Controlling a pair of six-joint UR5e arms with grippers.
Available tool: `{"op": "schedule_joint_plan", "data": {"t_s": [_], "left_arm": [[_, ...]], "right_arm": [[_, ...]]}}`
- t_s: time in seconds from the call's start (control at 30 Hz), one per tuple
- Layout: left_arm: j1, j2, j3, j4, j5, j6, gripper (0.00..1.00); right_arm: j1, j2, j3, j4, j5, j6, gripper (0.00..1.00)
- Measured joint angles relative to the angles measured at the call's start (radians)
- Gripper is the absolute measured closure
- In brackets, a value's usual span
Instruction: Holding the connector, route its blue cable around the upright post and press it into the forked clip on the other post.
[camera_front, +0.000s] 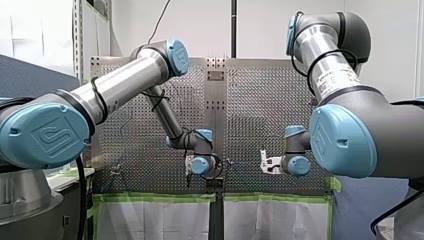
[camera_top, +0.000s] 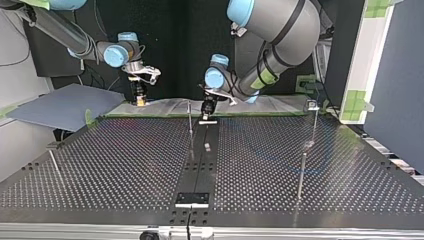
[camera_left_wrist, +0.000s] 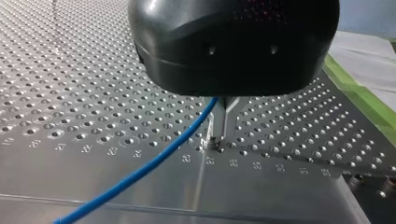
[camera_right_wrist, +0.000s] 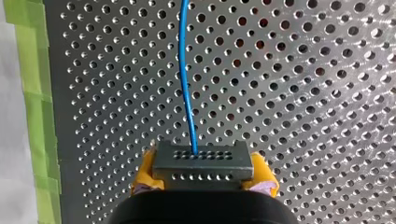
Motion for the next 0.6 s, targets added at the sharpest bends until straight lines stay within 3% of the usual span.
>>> {"op": "schedule_joint_plan", "data": {"t_s": [0.17,0.23,0.3,0.33,0.37,0.4,0.43,0.47,0.6], "left_arm": [[0.002,0.0,0.001,-0.009,0.017,0.0,1.0],[0.002,0.0,0.001,-0.017,0.031,0.001,0.95],[0.003,0.0,0.001,-0.027,0.049,0.003,0.73],[0.003,0.0,0.001,-0.032,0.056,0.005,0.73],[0.004,0.001,0.001,-0.038,0.065,0.009,0.3],[0.005,0.001,0.001,-0.043,0.069,0.013,0.12],[0.005,0.001,0.002,-0.048,0.072,0.018,0.12],[0.006,0.001,0.002,-0.057,0.071,0.025,0.0],[0.006,0.004,0.006,-0.088,0.052,0.055,0.0]], "right_arm": [[0.0,0.0,0.0,-0.002,-0.001,0.0,1.0],[0.0,0.0,0.0,-0.002,-0.002,0.0,1.0],[0.0,0.0,0.0,-0.001,-0.002,-0.001,1.0],[0.0,0.0,0.0,-0.001,-0.003,-0.001,1.0],[0.0,0.0,0.0,-0.001,-0.003,-0.002,1.0],[0.0,0.0,0.0,0.0,-0.003,-0.002,1.0],[0.001,0.0,0.0,0.0,-0.003,-0.002,1.0],[0.001,0.0,0.0,0.0,-0.003,-0.002,1.0],[0.004,0.0,0.0,0.0,-0.003,-0.002,1.0]]}}
